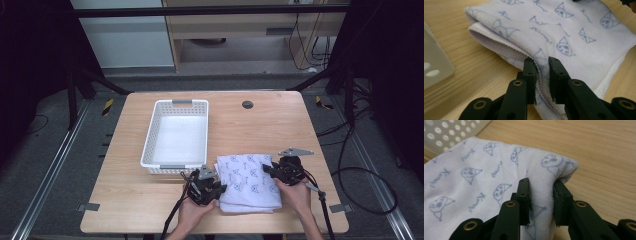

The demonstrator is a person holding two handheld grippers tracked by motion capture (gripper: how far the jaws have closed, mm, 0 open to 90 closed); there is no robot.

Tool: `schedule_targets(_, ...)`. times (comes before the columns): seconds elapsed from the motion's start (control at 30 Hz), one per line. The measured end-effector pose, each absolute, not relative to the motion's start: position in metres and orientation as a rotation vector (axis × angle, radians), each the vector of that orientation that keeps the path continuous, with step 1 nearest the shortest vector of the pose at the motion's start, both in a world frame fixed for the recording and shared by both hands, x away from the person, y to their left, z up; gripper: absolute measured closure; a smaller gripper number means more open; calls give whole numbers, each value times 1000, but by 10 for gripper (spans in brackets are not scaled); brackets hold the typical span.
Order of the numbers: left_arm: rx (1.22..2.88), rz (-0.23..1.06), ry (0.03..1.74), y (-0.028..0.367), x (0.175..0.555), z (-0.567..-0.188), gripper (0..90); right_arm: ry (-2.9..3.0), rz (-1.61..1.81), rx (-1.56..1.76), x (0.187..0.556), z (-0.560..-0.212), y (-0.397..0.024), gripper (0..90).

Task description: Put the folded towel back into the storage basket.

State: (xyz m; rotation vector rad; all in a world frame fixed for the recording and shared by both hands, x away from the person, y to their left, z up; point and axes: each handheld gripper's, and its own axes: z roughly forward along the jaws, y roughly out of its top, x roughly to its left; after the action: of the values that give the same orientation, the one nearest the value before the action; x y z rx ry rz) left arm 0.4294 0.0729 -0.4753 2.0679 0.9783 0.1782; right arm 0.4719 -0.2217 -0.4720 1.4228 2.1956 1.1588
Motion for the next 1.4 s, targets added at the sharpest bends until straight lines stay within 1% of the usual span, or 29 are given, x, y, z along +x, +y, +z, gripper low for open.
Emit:
schedule_targets(0.23,2063,211,946,73,425,-466,779,2162,1206,1387,464,-460,-220,709)
schedule_targets(0.5,2039,219,929,78,423,-453,810,2123,1256,1358,459,-447,-219,714)
schedule_targets(0.77,2044,237,916,78,422,-453,819,2135,1234,1346,458,-448,-213,725)
schedule_targets(1.4,1983,301,867,88,415,-423,826,2112,1311,1275,452,-426,-204,741)
